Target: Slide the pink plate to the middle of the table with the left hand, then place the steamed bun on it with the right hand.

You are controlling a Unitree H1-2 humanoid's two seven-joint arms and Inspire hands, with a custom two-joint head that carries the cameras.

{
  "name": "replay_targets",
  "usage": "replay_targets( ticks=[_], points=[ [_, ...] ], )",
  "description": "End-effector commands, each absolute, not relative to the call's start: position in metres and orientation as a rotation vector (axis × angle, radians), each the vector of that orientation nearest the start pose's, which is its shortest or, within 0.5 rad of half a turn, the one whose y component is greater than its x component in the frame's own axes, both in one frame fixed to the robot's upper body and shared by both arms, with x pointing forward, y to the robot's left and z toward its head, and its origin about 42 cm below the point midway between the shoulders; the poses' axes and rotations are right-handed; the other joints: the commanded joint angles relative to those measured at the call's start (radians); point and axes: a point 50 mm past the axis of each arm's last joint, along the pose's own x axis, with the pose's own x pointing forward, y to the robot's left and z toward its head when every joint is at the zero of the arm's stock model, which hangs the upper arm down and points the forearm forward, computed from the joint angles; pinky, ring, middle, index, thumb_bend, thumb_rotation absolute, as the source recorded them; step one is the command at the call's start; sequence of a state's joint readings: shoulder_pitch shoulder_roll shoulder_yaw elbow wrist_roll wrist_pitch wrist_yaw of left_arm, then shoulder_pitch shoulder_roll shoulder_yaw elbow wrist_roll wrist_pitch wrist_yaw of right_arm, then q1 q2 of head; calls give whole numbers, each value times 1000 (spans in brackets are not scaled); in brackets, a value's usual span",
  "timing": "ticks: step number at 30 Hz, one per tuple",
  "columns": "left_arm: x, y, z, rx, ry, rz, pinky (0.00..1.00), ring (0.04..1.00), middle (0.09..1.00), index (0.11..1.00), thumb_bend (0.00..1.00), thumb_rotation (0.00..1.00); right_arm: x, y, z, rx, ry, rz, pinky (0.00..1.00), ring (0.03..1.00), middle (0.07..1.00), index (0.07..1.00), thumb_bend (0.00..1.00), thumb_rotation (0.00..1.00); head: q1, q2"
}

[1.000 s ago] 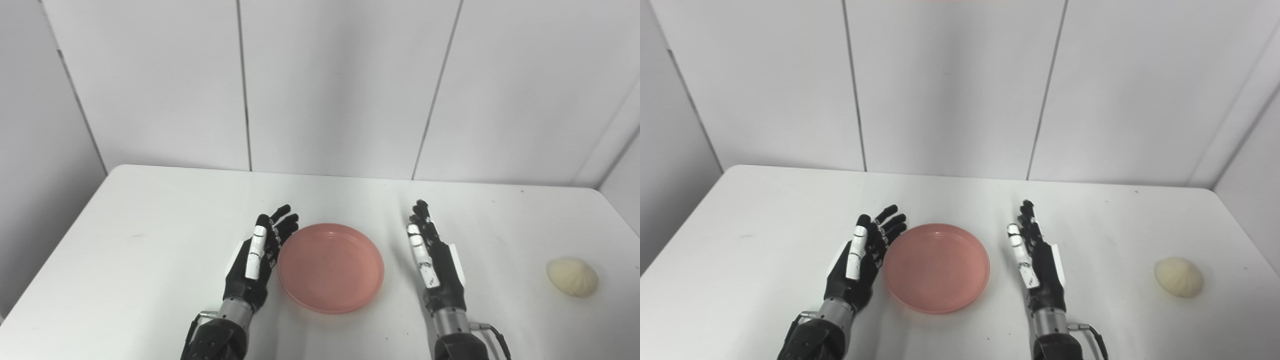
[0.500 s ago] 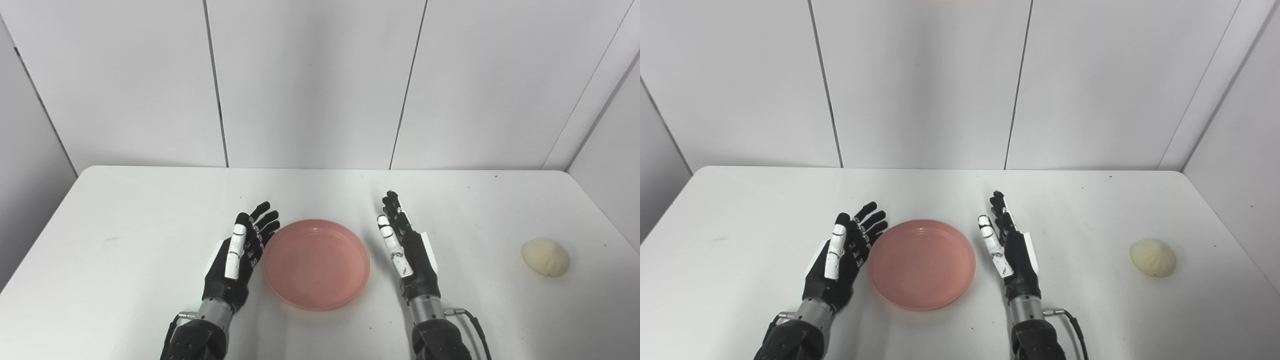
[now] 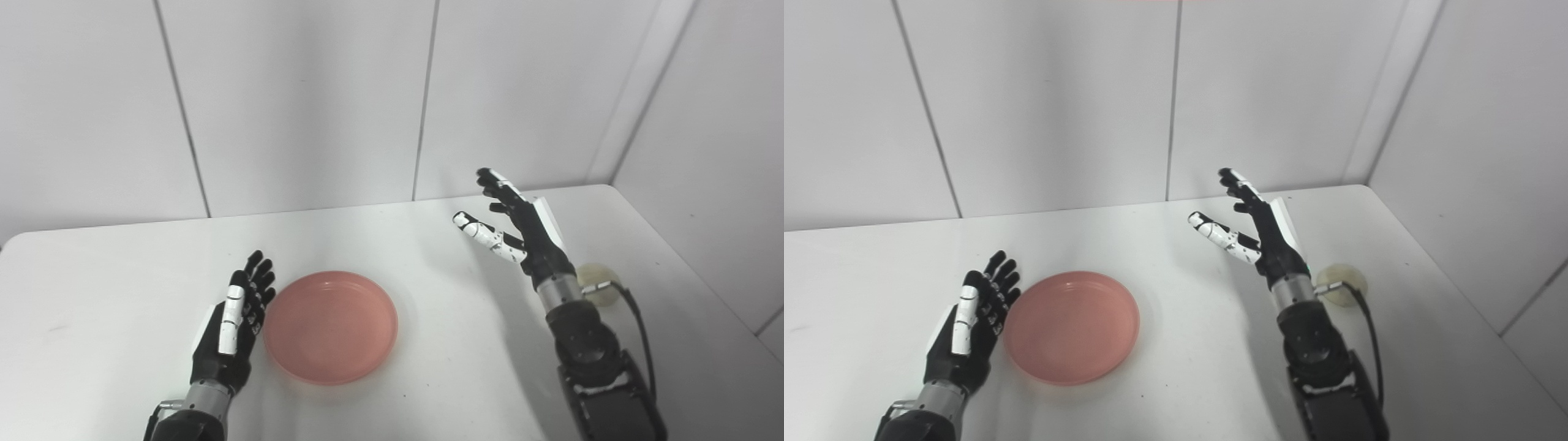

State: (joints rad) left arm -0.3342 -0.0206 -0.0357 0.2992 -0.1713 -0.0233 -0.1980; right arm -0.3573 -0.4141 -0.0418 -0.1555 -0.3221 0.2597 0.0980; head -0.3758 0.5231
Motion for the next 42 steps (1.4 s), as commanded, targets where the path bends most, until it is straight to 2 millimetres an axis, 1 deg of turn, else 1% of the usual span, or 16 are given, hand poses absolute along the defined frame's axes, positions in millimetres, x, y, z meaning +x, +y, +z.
replay_targets(
  ticks=[1, 4, 9, 14, 17, 22, 27, 28, 29, 30, 33, 34, 35, 37, 40, 42],
  points=[
    [381, 160, 113, -172, -10, -326, 1000, 999, 990, 971, 639, 1000, 375, -325, 290, -784, -272, -101, 764, 833, 840, 827, 675, 721, -16, -4],
    [382, 165, 111, -181, -4, -328, 1000, 1000, 997, 982, 642, 1000, 374, -342, 294, -856, -209, -127, 747, 834, 851, 831, 729, 697, -44, -19],
    [383, 168, 111, -192, -2, -331, 1000, 999, 992, 981, 623, 1000, 370, -356, 295, -924, -130, -187, 728, 834, 855, 850, 768, 658, -81, -29],
    [385, 171, 109, -212, 1, -333, 1000, 1000, 999, 988, 636, 1000, 361, -380, 300, -957, -61, -278, 764, 855, 876, 863, 759, 536, -101, -37],
    [386, 174, 110, -215, 2, -331, 1000, 1000, 998, 985, 628, 1000, 351, -395, 304, -1012, -39, -337, 743, 832, 844, 852, 775, 468, -111, -38],
    [386, 176, 110, -215, 3, -322, 1000, 998, 992, 978, 631, 1000, 344, -408, 307, -1043, 9, -394, 742, 836, 850, 846, 802, 371, -131, -38],
    [389, 180, 108, -205, 6, -321, 1000, 997, 991, 981, 641, 1000, 337, -417, 310, -1067, 89, -430, 777, 877, 884, 854, 821, 284, -155, -40],
    [389, 181, 108, -206, 8, -318, 1000, 999, 993, 982, 645, 1000, 335, -419, 311, -1063, 101, -435, 741, 865, 884, 857, 827, 276, -159, -43],
    [390, 181, 108, -209, 12, -316, 1000, 996, 990, 979, 647, 1000, 334, -420, 312, -1060, 113, -444, 544, 711, 803, 866, 834, 270, -160, -43],
    [390, 182, 108, -213, 14, -314, 1000, 997, 989, 977, 651, 1000, 333, -421, 313, -1057, 124, -453, 402, 545, 699, 876, 841, 268, -162, -44],
    [391, 182, 108, -224, 11, -312, 1000, 990, 984, 971, 646, 1000, 329, -423, 314, -1068, 141, -474, 339, 474, 682, 878, 858, 257, -164, -44],
    [392, 183, 108, -225, 10, -310, 1000, 993, 986, 974, 646, 1000, 328, -423, 311, -1088, 145, -479, 534, 657, 774, 871, 870, 277, -174, -45],
    [392, 184, 108, -225, 10, -309, 1000, 994, 987, 974, 646, 1000, 327, -423, 309, -1103, 148, -482, 575, 697, 794, 869, 872, 281, -174, -45],
    [393, 185, 109, -219, 14, -316, 1000, 998, 990, 978, 654, 1000, 326, -422, 301, -1145, 169, -481, 718, 825, 866, 866, 880, 309, -180, -44],
    [394, 186, 109, -218, 16, -316, 1000, 996, 987, 974, 653, 1000, 326, -420, 291, -1152, 195, -474, 707, 839, 873, 861, 892, 297, -185, -41],
    [394, 186, 109, -226, 15, -311, 1000, 991, 984, 967, 650, 1000, 326, -420, 283, -1136, 206, -447, 712, 842, 871, 862, 883, 261, -188, -38]
  ],
)
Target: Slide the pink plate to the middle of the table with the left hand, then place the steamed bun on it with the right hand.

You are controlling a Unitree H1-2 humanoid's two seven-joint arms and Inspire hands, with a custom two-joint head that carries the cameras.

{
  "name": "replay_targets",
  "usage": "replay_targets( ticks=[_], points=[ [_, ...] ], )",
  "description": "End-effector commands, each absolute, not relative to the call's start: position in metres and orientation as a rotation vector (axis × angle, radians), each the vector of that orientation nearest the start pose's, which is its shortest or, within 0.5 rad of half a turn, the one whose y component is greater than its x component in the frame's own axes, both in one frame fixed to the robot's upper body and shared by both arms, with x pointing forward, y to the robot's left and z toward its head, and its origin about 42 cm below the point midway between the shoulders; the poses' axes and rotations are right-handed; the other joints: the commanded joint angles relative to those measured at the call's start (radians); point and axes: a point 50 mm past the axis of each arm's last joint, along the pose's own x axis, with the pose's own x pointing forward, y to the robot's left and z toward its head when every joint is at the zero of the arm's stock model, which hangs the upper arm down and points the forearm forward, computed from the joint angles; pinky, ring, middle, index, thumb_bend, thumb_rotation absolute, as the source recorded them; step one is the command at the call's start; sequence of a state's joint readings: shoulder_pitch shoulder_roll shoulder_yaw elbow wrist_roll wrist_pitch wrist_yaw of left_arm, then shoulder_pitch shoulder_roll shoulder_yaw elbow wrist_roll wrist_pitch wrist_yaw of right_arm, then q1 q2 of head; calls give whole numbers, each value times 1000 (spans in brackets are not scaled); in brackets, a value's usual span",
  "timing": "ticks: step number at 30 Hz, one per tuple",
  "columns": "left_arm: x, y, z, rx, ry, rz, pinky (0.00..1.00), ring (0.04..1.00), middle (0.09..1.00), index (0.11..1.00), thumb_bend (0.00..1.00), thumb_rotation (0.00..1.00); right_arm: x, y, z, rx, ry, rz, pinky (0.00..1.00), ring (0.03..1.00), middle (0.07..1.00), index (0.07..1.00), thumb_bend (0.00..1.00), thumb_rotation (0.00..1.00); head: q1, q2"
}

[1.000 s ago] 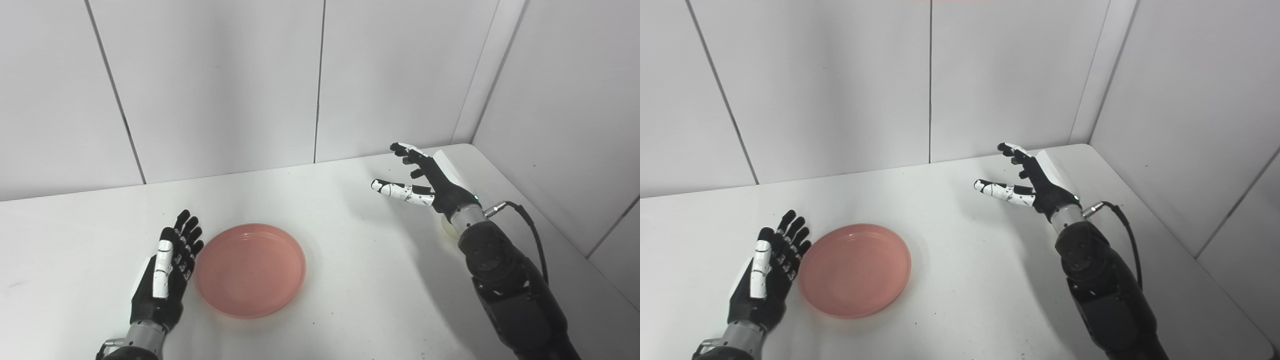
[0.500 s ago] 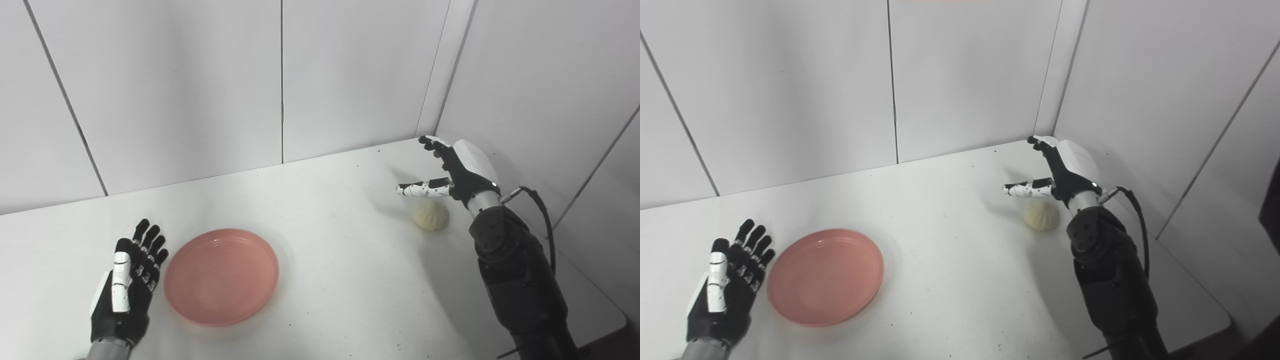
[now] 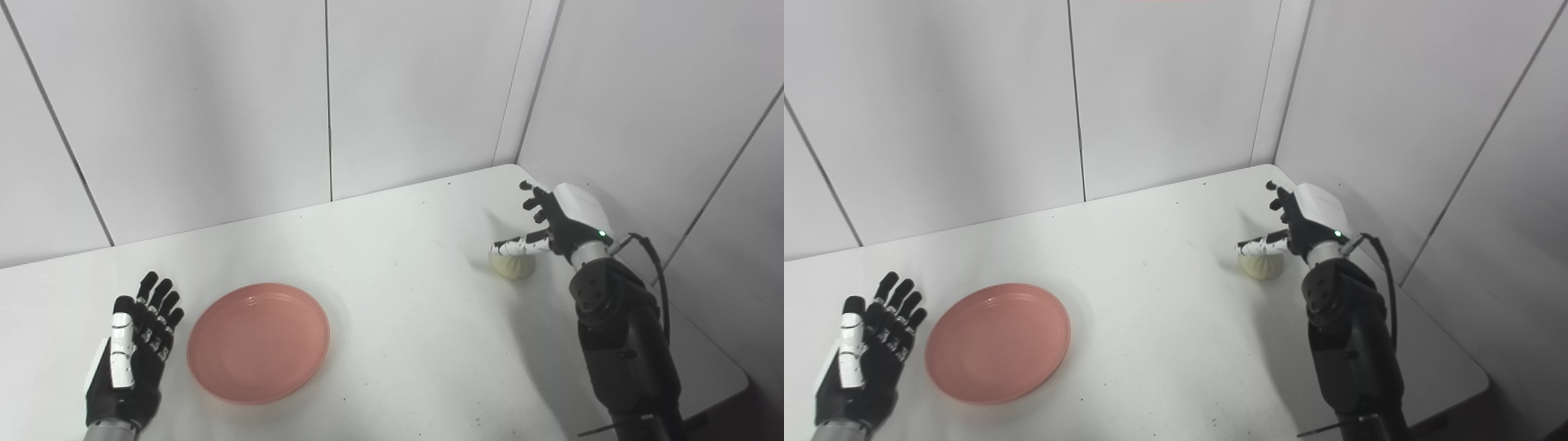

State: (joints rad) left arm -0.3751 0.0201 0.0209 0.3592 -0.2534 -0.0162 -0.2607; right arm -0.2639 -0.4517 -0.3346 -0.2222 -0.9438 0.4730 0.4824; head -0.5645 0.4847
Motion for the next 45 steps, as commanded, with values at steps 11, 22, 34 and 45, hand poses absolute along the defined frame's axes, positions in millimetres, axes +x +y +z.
replay_targets(
  ticks=[11, 22, 34, 45],
  points=[
    [393, 184, 110, -240, 24, -317, 1000, 990, 983, 968, 667, 1000, 334, -419, 251, -1201, 229, -393, 729, 835, 859, 846, 920, 301, -1, 10],
    [391, 185, 110, -239, 28, -325, 1000, 994, 985, 970, 649, 1000, 344, -420, 233, -1248, 246, -370, 881, 883, 872, 860, 918, 345, 0, 16],
    [388, 180, 115, -243, 25, -336, 1000, 994, 985, 965, 649, 1000, 353, -427, 214, -1164, 167, -501, 432, 570, 691, 699, 646, 2, 8, 26],
    [383, 175, 119, -234, 22, -342, 1000, 993, 985, 967, 652, 1000, 353, -431, 216, -1119, 44, -610, 195, 367, 470, 505, 514, 0, 26, 32]
  ],
)
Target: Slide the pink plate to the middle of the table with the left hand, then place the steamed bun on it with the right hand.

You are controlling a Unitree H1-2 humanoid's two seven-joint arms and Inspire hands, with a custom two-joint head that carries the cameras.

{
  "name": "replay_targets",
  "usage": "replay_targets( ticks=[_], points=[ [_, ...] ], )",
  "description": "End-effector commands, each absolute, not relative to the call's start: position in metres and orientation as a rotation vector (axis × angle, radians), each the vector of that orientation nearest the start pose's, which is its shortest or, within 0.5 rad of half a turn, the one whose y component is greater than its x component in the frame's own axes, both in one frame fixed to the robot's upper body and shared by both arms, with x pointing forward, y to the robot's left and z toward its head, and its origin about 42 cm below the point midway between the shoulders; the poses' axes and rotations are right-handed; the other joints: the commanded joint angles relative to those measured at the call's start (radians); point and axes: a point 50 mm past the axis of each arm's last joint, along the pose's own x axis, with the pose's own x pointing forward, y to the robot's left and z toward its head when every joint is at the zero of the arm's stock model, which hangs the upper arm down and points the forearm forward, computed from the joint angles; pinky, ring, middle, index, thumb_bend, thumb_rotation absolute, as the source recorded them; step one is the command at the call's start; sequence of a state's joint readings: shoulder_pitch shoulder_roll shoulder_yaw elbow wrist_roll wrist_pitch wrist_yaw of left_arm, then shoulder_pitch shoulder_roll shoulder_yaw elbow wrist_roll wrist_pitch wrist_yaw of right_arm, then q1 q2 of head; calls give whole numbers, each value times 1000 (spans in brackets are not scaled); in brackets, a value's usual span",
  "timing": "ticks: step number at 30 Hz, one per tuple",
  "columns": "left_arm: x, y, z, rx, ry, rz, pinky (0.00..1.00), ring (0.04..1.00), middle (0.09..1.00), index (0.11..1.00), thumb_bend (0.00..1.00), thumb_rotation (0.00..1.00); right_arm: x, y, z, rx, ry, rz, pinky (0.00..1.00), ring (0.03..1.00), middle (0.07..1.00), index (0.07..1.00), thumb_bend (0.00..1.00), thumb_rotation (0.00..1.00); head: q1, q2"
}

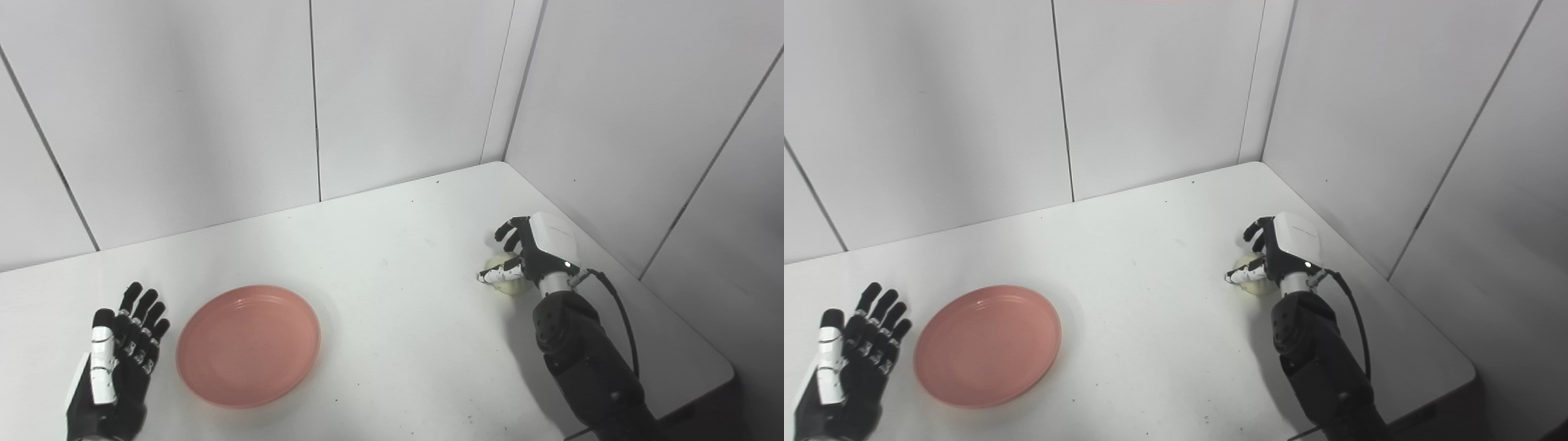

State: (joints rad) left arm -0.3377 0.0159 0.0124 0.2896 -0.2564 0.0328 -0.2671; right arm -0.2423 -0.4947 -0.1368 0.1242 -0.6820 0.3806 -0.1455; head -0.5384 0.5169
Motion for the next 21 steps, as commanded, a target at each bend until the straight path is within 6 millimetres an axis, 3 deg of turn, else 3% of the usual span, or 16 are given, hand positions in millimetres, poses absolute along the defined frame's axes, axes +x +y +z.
replay_targets(
  ticks=[1, 7, 9, 11, 16, 21],
  points=[
    [383, 174, 119, -237, 21, -342, 1000, 995, 987, 970, 651, 1000, 353, -429, 217, -1118, 24, -620, 191, 384, 481, 494, 516, 0, 3, 1],
    [382, 172, 120, -220, 20, -350, 1000, 996, 986, 972, 653, 1000, 350, -417, 229, -1097, -30, -646, 230, 366, 454, 522, 512, 0, 10, 2],
    [382, 172, 119, -219, 20, -351, 1000, 998, 988, 975, 656, 1000, 349, -414, 232, -1096, -46, -644, 240, 399, 494, 493, 517, 0, 13, 1],
    [381, 170, 120, -218, 18, -352, 1000, 992, 982, 971, 655, 1000, 347, -411, 235, -1094, -60, -642, 234, 362, 453, 528, 511, 0, 17, 1],
    [381, 168, 120, -214, 12, -363, 1000, 992, 980, 966, 642, 1000, 345, -402, 243, -1038, -134, -609, 224, 343, 457, 530, 508, 0, 29, 2],
    [378, 166, 122, -211, 8, -373, 1000, 997, 986, 972, 634, 1000, 348, -387, 252, -983, -207, -551, 264, 426, 491, 490, 516, 0, 46, 2]
  ],
)
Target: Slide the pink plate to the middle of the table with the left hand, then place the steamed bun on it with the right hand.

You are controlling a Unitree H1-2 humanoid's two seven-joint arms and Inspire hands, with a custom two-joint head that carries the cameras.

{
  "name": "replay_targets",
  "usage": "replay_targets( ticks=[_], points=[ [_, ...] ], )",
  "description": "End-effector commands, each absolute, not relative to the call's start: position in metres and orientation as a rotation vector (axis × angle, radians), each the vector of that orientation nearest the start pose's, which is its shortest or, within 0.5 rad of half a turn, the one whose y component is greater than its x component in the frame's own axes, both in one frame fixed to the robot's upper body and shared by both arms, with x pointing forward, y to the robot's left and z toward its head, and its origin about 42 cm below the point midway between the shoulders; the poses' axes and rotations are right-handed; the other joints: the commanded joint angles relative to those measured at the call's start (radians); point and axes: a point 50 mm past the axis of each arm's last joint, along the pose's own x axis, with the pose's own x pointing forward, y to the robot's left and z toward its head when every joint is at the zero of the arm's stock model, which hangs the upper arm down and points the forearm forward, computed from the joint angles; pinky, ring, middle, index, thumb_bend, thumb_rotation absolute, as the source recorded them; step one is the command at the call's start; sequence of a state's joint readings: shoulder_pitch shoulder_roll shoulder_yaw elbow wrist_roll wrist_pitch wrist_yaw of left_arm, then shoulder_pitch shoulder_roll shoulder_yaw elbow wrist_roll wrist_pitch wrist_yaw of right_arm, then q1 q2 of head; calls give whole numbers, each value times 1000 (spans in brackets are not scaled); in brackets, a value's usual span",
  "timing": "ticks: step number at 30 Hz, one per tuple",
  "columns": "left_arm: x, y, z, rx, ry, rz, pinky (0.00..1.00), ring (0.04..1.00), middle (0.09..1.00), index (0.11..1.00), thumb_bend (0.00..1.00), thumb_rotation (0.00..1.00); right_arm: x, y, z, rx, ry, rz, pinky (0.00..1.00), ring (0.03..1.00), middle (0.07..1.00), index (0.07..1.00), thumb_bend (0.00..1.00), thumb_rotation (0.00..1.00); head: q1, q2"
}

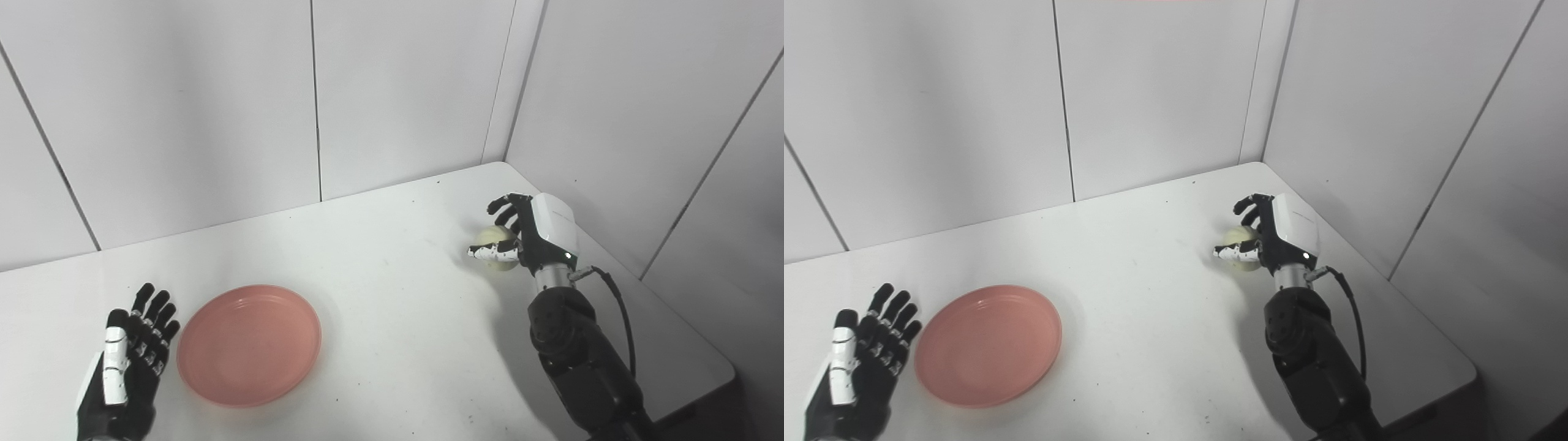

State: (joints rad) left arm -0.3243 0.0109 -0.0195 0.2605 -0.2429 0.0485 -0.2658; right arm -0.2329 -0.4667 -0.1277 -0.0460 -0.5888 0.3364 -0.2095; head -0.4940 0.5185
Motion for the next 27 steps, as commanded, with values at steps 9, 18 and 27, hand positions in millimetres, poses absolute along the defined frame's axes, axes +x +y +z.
replay_targets(
  ticks=[9, 18, 27],
  points=[
    [376, 162, 123, -195, 0, -369, 1000, 999, 989, 969, 581, 1000, 356, -323, 272, -935, -337, -378, 205, 367, 455, 514, 510, 0, 45, 2],
    [374, 158, 123, -187, 0, -363, 1000, 996, 986, 967, 598, 1000, 374, -262, 270, -895, -385, -205, 207, 443, 481, 482, 513, 0, 72, 5],
    [373, 154, 126, -190, 5, -351, 1000, 994, 981, 960, 589, 1000, 386, -208, 257, -850, -442, -65, 203, 446, 477, 486, 515, 0, 119, 23]
  ],
)
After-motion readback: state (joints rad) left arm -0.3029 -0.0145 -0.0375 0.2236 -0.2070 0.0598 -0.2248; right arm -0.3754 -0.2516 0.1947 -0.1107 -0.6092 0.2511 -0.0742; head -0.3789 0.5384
